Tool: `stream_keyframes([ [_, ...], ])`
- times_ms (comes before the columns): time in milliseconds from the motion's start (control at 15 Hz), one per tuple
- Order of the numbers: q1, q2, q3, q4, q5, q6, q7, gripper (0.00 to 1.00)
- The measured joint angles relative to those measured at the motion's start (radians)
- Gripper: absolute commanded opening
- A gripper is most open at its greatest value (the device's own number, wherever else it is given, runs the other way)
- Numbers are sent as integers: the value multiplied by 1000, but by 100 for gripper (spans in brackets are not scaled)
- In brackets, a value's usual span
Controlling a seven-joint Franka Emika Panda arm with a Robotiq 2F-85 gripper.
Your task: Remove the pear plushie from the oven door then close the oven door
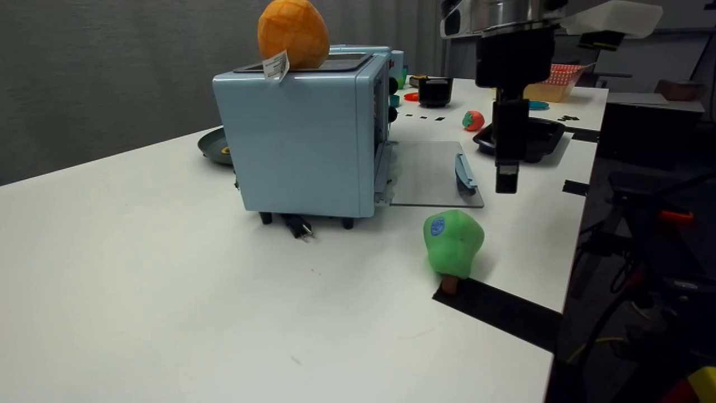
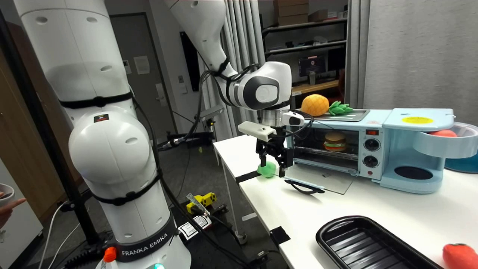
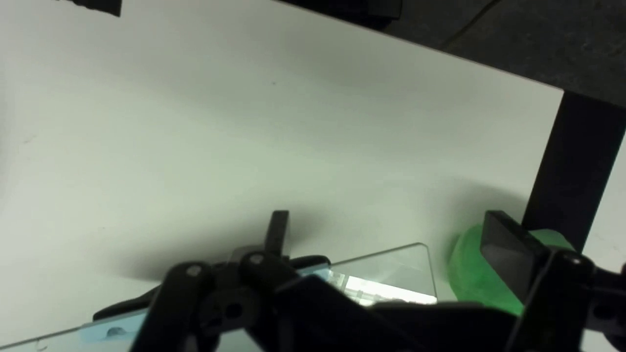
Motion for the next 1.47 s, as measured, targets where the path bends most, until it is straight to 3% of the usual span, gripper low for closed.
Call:
stream_keyframes([
  [667,-18,25,-24,-59,-75,134,138,100],
  [1467,-19,75,-35,-51,-159,189,224,100],
])
